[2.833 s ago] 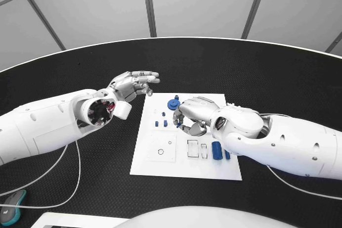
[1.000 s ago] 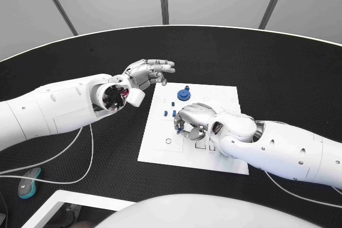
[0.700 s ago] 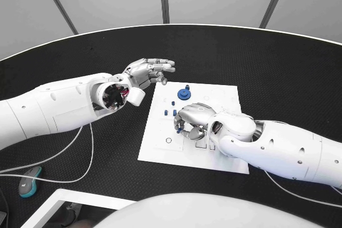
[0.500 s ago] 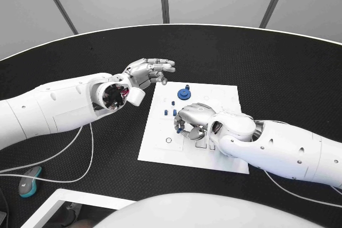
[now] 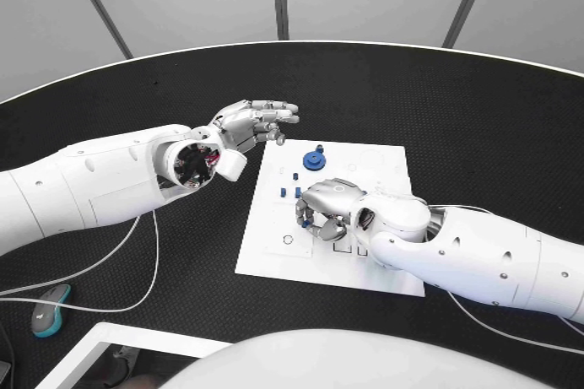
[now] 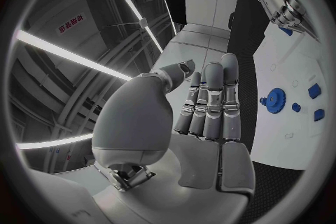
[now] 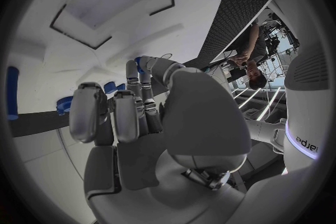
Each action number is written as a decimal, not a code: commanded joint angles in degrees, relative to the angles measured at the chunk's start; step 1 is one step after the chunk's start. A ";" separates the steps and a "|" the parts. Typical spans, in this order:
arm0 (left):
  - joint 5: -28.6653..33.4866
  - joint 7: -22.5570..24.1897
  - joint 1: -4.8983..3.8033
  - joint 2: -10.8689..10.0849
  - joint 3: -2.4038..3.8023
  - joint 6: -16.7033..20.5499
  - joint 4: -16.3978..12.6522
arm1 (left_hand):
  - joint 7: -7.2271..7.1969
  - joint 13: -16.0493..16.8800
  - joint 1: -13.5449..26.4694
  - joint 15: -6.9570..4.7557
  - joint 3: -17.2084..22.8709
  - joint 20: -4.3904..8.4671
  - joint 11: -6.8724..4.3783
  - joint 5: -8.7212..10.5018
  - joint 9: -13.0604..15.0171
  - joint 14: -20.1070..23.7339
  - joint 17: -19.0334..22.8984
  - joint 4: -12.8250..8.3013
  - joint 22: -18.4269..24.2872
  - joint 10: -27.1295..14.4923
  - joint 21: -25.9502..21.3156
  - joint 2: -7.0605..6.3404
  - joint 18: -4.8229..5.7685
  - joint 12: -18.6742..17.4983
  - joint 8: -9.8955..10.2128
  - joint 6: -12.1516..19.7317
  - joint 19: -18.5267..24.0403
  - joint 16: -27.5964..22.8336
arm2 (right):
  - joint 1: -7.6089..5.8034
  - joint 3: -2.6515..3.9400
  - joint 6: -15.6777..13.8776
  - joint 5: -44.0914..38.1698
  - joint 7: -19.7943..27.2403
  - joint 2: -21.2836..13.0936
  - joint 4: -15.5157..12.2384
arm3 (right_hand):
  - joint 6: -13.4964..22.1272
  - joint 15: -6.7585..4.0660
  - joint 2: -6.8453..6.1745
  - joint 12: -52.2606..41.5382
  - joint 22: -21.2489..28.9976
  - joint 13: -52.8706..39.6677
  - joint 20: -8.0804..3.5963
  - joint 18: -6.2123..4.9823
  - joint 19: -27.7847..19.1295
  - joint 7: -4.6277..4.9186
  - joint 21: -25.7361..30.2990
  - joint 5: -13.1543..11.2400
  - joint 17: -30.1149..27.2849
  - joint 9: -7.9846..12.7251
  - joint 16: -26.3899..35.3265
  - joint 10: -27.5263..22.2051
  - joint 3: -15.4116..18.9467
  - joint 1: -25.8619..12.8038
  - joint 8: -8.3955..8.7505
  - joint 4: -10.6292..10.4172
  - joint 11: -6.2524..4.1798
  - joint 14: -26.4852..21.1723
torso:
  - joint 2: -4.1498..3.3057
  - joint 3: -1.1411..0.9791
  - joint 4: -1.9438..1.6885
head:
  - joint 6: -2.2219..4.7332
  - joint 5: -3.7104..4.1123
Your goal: Assemble the parts on the task board
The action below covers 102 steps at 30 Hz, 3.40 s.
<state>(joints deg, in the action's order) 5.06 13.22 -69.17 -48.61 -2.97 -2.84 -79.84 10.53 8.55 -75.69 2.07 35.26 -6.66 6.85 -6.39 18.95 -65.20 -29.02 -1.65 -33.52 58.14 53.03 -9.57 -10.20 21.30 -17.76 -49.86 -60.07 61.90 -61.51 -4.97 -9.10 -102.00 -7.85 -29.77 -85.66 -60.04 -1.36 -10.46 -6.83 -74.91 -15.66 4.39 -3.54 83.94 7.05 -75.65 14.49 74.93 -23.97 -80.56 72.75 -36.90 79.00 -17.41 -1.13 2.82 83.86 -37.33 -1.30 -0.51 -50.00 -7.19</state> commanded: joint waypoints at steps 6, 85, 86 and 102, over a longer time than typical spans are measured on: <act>0.00 -0.17 0.00 -0.03 0.00 -0.13 0.02 | 0.52 0.05 -0.15 0.06 -0.37 -0.36 -0.02 -0.01 0.03 0.53 0.09 -0.11 0.09 -0.48 -0.26 0.28 -0.38 0.40 0.39 0.03 -0.16 0.35 | 0.05 -0.08 -0.29 0.00 0.16 0.11 0.18 | 0.72 -0.18 0.35 0.88 -6.39 0.09 -0.38 0.22 1.59 0.40 0.98 0.28 2.71 -0.10 0.36 -0.34 0.63 -0.58 -0.01 0.25 0.30 3.60 | 0.07 0.02 0.11 | 0.00 -0.15; -0.01 -1.40 0.01 -0.27 -0.01 -1.26 0.65 | 0.64 0.08 -0.44 0.17 -0.43 -0.47 0.10 -0.03 0.01 0.81 0.25 -0.15 0.21 -0.82 -0.45 0.54 -0.39 0.49 0.62 0.25 -0.13 0.46 | 0.07 -0.18 -7.33 -0.02 -2.69 -7.82 -5.59 | 5.69 1.39 -2.61 -0.35 -2.61 4.17 1.13 -0.96 0.18 1.48 7.85 -2.82 -0.82 -0.26 2.23 -8.33 1.52 -3.72 3.70 0.14 2.17 2.71 | 0.07 -0.06 0.07 | 0.42 1.10; -0.01 -1.41 0.01 -0.27 -0.01 -1.27 0.65 | 0.64 0.08 -0.44 0.17 -0.43 -0.47 0.10 -0.03 0.01 0.81 0.25 -0.15 0.21 -0.82 -0.45 0.54 -0.39 0.49 0.62 0.25 -0.13 0.46 | 0.08 -0.18 -7.46 -0.02 -2.73 -7.73 -5.50 | 5.70 1.38 -2.63 -0.36 -2.60 4.18 1.12 -0.96 0.18 1.49 7.87 -2.84 -0.85 -0.26 2.25 -8.31 1.54 -3.74 3.70 0.13 2.17 2.71 | 0.07 -0.06 0.06 | 0.40 1.12; -0.01 -1.53 0.01 -0.35 -0.01 -1.40 0.52 | 0.64 0.08 -0.44 0.17 -0.43 -0.47 0.10 -0.03 0.01 0.81 0.25 -0.15 0.21 -0.82 -0.45 0.54 -0.39 0.49 0.62 0.25 -0.13 0.46 | 1.22 -0.20 -8.07 0.49 -5.57 -6.20 -4.46 | 4.98 1.40 -3.81 -0.67 -3.81 4.20 1.09 -0.52 0.98 2.09 5.80 -3.49 -0.63 -0.75 1.88 -5.37 2.98 -5.95 2.90 -1.62 2.13 2.84 | 0.05 -0.03 0.13 | 0.12 1.11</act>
<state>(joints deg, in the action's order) 5.06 11.68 -69.16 -48.96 -2.98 -4.23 -79.32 10.73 8.55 -75.90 2.07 35.10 -6.87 6.84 -6.39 18.94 -64.79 -28.87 -1.80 -33.36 57.73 52.81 -9.35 -10.00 21.52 -17.54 -49.66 -60.27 62.08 -60.31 -5.17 -17.18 -101.63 -13.38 -35.98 -90.11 -54.67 0.29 -14.16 -7.37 -74.94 -11.45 5.53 -4.45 83.84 9.01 -69.55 11.37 74.23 -24.63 -78.53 66.97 -33.99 73.59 -14.19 -2.48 4.92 84.04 -37.26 -1.29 -0.38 -49.82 -6.06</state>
